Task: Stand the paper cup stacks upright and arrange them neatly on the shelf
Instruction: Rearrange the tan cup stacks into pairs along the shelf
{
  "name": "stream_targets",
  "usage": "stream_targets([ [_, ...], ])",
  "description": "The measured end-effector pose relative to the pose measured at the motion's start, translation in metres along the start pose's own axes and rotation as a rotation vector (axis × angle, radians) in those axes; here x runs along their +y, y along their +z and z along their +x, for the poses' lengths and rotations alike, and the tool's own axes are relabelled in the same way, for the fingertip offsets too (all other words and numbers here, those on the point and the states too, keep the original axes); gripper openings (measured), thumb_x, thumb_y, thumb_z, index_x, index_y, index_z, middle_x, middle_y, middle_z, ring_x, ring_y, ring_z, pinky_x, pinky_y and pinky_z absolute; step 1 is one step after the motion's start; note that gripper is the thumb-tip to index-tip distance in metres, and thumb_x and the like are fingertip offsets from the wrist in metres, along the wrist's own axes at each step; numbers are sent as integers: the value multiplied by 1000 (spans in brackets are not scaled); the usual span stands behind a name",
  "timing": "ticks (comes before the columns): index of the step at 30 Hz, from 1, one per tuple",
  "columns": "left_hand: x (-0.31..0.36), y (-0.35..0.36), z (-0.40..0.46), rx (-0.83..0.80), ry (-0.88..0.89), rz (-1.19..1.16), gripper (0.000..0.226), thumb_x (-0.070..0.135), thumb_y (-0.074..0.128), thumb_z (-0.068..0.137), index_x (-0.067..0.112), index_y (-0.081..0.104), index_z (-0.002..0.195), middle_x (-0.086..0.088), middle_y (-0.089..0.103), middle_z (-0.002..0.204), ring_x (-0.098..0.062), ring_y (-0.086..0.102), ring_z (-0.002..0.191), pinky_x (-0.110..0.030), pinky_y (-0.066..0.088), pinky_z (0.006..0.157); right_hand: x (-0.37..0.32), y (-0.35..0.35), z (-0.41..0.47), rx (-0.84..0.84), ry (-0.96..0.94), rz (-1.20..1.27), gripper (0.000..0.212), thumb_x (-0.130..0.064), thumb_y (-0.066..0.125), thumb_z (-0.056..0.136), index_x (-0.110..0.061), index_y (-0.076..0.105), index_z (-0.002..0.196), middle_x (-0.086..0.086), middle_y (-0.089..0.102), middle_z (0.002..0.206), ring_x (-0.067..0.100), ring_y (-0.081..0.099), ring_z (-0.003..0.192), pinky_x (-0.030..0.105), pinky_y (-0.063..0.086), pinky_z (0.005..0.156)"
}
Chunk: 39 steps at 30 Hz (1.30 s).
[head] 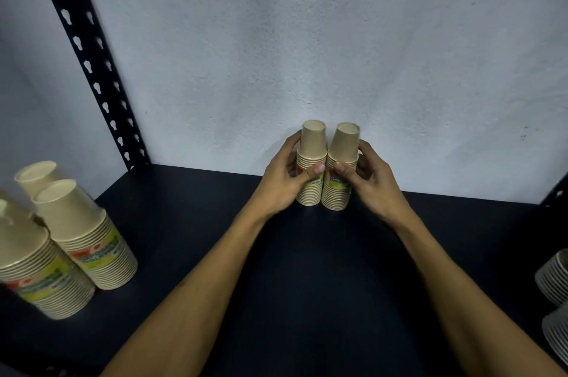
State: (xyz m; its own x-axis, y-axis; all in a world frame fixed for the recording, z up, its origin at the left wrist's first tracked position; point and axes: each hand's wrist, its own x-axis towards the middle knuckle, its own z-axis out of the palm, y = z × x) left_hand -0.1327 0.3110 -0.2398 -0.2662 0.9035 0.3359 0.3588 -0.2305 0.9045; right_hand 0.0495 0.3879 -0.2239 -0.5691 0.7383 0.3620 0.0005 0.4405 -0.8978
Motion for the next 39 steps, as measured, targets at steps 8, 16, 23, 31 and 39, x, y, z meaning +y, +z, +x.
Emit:
stream_targets([
  [8,-8,3,-23,-56,-158,270,94,48,80,81,20,26,153,1,45,155,-15,48,137,-25,38,104,8,12,-29,-106,122,-197,57,-45,69,91,-35,39,139,-30,55,124,-20,56,108,10,48,92],
  [16,-14,2,-53,-77,-225,754,85,66,58,88,16,34,153,-7,35,160,-24,26,151,-45,19,124,15,20,-59,-114,337,-942,79,-68,44,94,-16,35,153,9,32,163,27,23,153,47,18,124],
  [23,3,6,-101,-99,-269,916,76,63,38,98,18,25,159,-5,14,169,-20,5,156,-40,3,126,-5,35,-97,-148,390,-1012,74,-64,29,101,-19,25,159,8,15,169,28,5,157,51,5,126],
  [31,30,-4,-185,-110,-221,982,73,64,29,100,22,23,159,1,13,169,-14,3,156,-37,4,127,-23,64,-134,-168,338,-1045,55,-44,24,108,-19,29,157,14,19,167,38,8,156,58,8,124],
  [39,70,-59,-245,-16,-168,1071,61,60,47,97,21,50,144,2,42,155,-18,39,141,-36,36,112,-50,111,-138,-301,226,-990,47,-39,39,105,-26,41,151,11,34,160,37,24,150,60,18,119],
])
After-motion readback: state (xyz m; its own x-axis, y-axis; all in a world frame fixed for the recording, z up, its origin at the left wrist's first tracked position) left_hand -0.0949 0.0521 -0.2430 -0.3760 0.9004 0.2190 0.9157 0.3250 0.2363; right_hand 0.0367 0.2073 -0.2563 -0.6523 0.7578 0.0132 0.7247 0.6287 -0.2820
